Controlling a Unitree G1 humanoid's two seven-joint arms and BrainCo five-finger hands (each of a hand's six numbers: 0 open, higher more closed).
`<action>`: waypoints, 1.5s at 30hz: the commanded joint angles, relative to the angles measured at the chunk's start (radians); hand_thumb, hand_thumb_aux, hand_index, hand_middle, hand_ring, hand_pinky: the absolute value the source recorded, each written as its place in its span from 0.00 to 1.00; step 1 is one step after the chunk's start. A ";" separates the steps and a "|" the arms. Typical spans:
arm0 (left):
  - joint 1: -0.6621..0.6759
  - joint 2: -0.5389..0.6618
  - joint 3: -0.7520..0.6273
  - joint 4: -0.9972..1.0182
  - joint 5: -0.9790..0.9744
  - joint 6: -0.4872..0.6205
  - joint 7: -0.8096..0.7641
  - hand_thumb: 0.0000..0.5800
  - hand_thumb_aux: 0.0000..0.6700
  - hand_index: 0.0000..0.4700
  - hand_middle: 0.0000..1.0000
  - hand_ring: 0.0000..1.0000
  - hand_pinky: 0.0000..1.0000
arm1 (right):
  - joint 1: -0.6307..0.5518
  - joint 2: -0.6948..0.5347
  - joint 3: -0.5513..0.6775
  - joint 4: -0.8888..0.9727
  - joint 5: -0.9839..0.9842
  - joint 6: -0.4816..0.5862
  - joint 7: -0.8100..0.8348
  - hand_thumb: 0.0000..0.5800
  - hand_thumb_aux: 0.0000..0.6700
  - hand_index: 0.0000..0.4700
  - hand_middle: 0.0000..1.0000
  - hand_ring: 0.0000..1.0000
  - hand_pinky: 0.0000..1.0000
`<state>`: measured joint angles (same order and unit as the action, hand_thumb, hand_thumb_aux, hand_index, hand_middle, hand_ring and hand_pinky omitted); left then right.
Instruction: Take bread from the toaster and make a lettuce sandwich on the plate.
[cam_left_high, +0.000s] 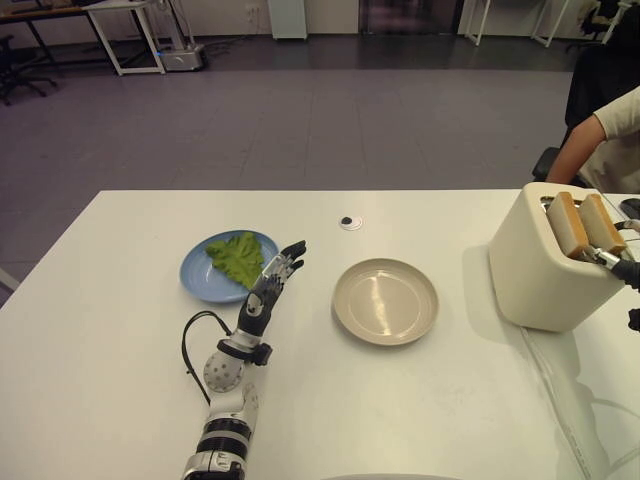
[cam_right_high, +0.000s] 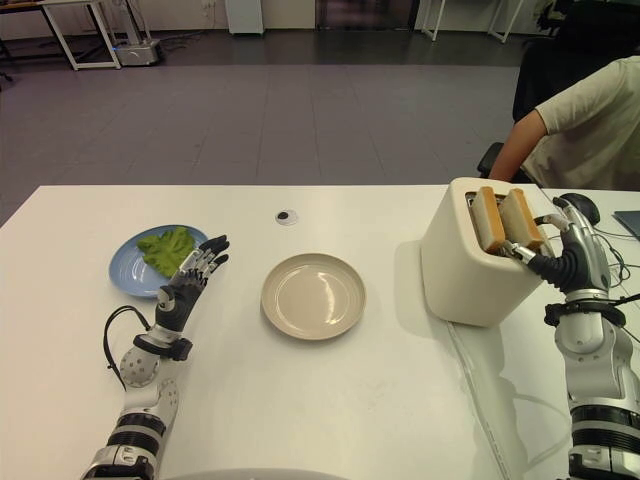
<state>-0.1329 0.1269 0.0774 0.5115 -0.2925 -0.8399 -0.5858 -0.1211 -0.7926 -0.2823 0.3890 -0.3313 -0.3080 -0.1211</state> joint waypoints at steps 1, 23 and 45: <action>0.000 0.003 -0.010 0.000 0.019 -0.003 -0.001 0.00 0.00 0.00 0.00 0.00 0.00 | 0.022 0.014 0.019 0.013 0.011 0.011 0.029 1.00 1.00 1.00 0.00 0.00 0.00; 0.008 0.009 -0.014 0.003 0.046 -0.036 0.012 0.00 0.00 0.00 0.00 0.00 0.00 | 0.008 0.010 -0.054 -0.016 0.119 0.040 0.040 0.00 0.00 0.00 0.00 0.00 0.00; 0.053 0.015 -0.019 -0.059 0.050 -0.040 0.041 0.00 0.00 0.00 0.00 0.00 0.00 | 0.028 0.010 -0.001 0.018 0.082 0.042 0.103 0.11 0.05 0.05 0.00 0.00 0.00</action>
<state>-0.0913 0.1331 0.0626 0.4600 -0.2538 -0.8843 -0.5464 -0.0798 -0.7891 -0.2946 0.3969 -0.2472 -0.2646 -0.0262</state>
